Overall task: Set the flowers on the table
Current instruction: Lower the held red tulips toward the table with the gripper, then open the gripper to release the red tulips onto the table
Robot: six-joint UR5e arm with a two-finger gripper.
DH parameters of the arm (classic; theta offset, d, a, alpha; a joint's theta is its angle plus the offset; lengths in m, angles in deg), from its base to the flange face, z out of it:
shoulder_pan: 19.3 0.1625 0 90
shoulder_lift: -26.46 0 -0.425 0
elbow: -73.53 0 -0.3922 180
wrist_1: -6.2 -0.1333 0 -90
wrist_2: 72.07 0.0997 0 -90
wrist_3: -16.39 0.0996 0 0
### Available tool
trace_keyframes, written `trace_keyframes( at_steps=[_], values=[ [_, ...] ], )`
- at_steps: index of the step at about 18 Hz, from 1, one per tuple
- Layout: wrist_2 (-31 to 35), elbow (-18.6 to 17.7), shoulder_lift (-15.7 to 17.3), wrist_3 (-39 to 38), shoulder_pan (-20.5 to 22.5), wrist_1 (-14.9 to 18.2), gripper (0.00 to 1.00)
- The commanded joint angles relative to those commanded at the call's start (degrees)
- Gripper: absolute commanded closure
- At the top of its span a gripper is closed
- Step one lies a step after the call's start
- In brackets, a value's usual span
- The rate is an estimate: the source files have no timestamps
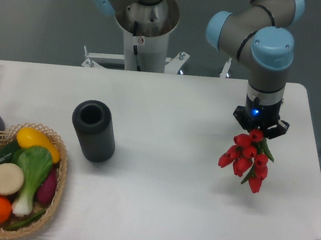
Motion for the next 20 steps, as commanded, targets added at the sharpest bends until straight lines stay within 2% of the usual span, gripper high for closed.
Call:
trace_keyframes(
  at_steps=[12, 16, 20],
  values=[
    [-0.1, -0.6, -1.0, 0.4, -0.2, 0.0, 1.0],
    [0.4, -0.2, -5.3, -0.3, -0.8, -0.4, 0.96],
    [-0.2, 0.4, -5.9, -0.5, -2.1, -0.4, 0.83]
  ],
)
